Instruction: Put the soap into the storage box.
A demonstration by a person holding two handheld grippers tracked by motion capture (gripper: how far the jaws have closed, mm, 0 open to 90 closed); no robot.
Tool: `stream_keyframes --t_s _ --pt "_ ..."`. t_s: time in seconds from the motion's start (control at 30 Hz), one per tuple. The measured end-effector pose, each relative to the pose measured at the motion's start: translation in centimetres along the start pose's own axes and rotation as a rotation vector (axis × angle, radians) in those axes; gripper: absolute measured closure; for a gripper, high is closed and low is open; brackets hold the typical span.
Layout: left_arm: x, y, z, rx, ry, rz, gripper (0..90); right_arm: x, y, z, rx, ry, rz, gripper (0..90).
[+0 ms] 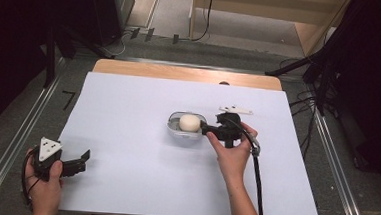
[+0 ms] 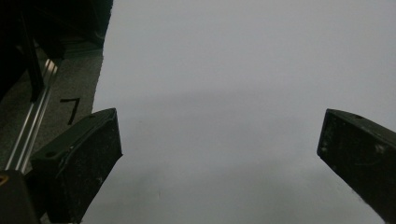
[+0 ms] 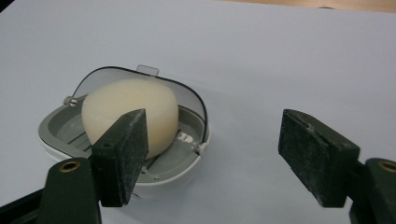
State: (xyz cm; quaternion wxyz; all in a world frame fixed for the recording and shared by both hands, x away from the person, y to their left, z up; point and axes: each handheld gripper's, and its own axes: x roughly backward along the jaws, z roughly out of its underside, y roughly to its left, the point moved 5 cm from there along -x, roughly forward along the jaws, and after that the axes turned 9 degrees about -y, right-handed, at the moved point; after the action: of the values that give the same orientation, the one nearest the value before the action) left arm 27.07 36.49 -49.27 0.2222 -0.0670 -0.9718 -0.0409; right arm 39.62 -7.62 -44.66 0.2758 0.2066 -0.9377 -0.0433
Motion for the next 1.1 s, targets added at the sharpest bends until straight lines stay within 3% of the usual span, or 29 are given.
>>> stream_keyframes --t_s 0.53,1.1 --pt "0.0 0.0 0.0 -0.004 0.001 0.000 0.3 1.6 -3.7 1.2 -0.032 -0.003 0.047 23.9" --pt "0.0 0.0 0.0 -0.006 0.004 0.001 0.3 3.1 -6.3 2.7 -0.031 -0.008 0.076 23.0"
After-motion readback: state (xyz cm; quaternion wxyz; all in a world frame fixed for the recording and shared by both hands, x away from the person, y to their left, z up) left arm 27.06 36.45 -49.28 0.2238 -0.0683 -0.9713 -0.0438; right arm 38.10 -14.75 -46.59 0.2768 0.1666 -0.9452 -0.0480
